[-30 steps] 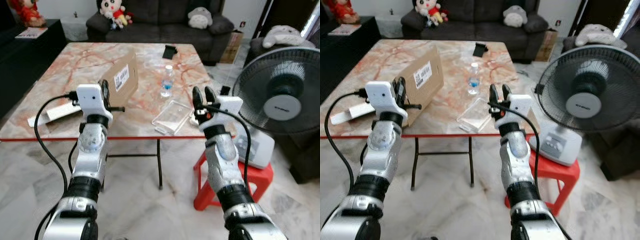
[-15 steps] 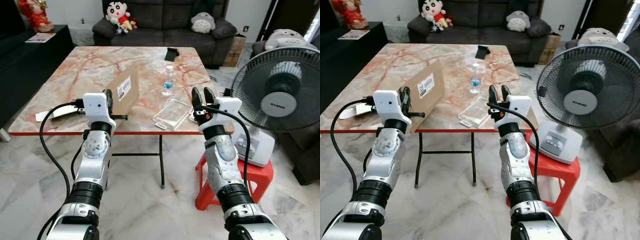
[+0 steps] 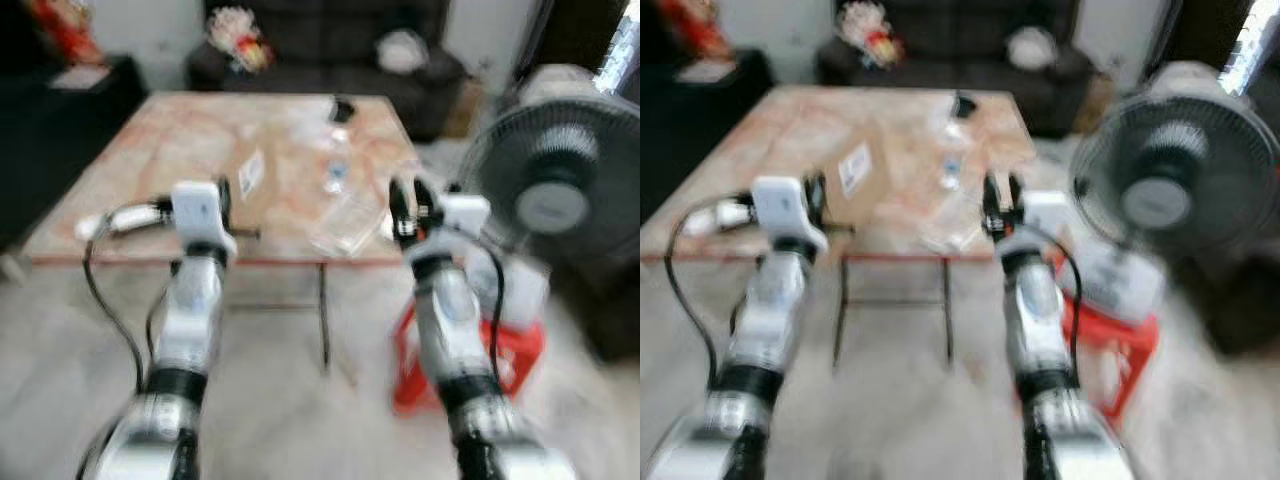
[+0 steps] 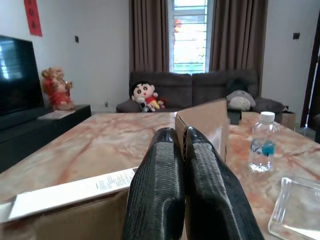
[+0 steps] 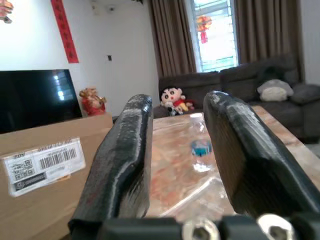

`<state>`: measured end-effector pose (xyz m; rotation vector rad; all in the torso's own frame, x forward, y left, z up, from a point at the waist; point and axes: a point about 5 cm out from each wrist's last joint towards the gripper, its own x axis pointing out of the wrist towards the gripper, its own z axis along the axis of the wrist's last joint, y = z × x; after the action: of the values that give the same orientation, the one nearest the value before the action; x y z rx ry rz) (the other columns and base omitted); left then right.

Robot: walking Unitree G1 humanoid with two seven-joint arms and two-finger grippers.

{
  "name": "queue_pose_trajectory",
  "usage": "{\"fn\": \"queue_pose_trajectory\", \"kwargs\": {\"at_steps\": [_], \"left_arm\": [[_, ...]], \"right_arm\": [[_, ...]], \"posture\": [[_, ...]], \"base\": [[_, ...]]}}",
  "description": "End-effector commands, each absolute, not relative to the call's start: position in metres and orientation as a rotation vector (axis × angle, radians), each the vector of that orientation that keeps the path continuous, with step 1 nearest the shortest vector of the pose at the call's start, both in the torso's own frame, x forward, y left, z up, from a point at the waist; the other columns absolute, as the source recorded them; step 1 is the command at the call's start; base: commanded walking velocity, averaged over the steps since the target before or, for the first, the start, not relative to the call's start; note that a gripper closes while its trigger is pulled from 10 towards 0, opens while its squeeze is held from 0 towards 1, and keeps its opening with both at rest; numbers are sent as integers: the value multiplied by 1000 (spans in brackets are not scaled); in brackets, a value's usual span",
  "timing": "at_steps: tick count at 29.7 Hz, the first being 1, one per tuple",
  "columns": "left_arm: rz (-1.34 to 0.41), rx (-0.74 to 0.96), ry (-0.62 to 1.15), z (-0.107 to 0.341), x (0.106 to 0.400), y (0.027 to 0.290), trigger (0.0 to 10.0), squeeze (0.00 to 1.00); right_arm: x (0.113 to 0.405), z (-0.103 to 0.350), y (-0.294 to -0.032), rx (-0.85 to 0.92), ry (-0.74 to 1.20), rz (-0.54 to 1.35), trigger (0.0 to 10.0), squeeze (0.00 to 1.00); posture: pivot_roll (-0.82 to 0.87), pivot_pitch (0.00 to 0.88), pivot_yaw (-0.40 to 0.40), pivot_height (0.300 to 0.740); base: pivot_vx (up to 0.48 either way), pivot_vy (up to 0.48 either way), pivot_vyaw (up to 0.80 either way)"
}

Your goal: Picking trash to rubbish bin

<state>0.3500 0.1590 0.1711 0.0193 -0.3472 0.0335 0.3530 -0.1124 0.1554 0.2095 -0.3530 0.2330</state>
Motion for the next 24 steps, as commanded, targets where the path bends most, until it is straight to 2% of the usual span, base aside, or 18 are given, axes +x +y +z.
{"fn": "queue_pose_trajectory", "kwargs": {"at_steps": [1,8,24], "left_arm": [[17,28,-368,180,353,155,10000,0],[12,31,-359,178,353,154,10000,0],[4,34,-352,177,353,154,10000,0]], "right_arm": [[355,160,-114,212,-363,227,10000,0],[355,159,-117,212,-364,216,10000,0],[355,155,-121,211,-349,199,10000,0]], "posture": [[21,0,-11,740],[18,0,-8,740],[14,0,-5,740]], "base": [[0,0,0],[-209,0,0],[-325,0,0]]}}
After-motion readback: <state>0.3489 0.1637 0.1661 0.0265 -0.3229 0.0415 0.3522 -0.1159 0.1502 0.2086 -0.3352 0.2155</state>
